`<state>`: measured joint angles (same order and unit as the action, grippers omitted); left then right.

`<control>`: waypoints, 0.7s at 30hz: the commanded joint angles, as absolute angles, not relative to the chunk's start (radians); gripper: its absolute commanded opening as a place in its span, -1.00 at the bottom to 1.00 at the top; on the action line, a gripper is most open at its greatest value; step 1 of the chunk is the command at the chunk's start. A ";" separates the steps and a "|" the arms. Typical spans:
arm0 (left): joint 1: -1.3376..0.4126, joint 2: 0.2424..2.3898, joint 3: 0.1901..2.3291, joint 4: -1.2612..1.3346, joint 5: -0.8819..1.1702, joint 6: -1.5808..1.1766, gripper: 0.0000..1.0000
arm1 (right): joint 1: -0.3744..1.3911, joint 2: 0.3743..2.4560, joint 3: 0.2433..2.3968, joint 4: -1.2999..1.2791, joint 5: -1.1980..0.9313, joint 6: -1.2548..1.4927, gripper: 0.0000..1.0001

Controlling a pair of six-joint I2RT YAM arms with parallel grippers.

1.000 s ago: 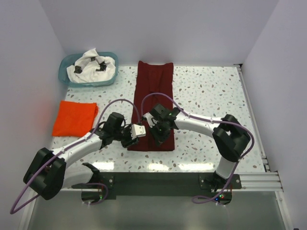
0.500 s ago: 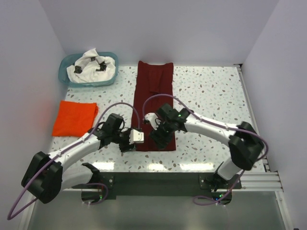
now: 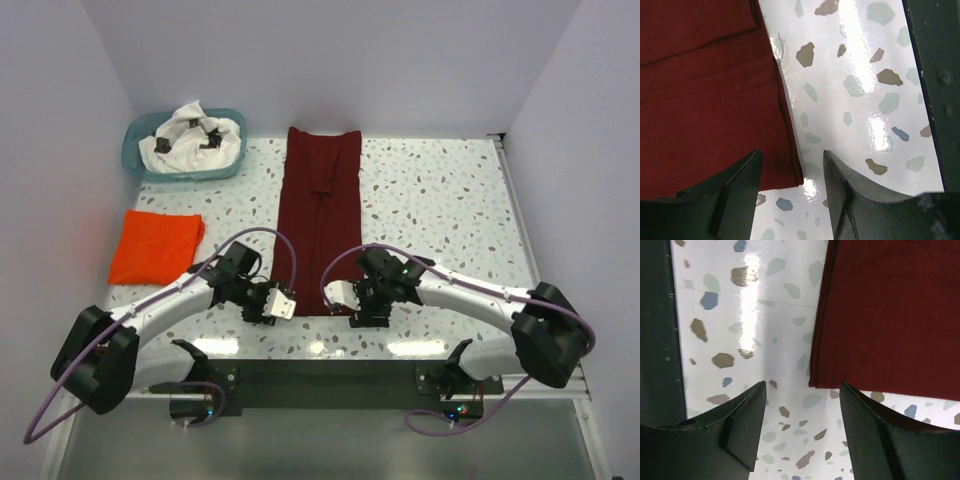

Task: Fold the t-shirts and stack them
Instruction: Fold the tshirt

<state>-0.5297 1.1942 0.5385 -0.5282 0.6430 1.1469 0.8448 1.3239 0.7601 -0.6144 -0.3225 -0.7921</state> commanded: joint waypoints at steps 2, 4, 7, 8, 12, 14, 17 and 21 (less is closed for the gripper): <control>-0.514 1.224 0.565 -0.545 0.646 1.262 0.13 | 0.844 1.380 0.744 -0.439 -0.298 -0.894 0.28; -0.512 1.244 0.561 -0.528 0.635 1.269 0.13 | 0.845 1.410 0.744 -0.431 -0.298 -0.913 0.28; -0.511 1.279 0.555 -0.496 0.609 1.275 0.12 | 0.844 1.442 0.736 -0.428 -0.299 -0.931 0.19; -0.511 1.288 0.554 -0.492 0.603 1.278 0.09 | 0.845 1.450 0.730 -0.431 -0.301 -0.936 0.14; -0.509 1.341 0.560 -0.460 0.578 1.273 -0.07 | 0.844 1.476 0.710 -0.411 -0.291 -0.939 -0.30; -0.509 1.350 0.563 -0.456 0.577 1.269 -0.23 | 0.844 1.496 0.716 -0.403 -0.276 -0.931 -0.49; -0.514 1.355 0.569 -0.440 0.574 1.256 -0.50 | 0.844 1.517 0.729 -0.410 -0.265 -0.916 -1.00; -0.551 1.324 0.578 -0.452 0.575 1.230 -0.86 | 0.845 1.496 0.742 -0.439 -0.297 -0.900 -1.00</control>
<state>-0.5255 1.3354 0.5652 -0.4583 0.6086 1.2312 0.8440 1.4792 0.7425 -0.4248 -0.2829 -0.9073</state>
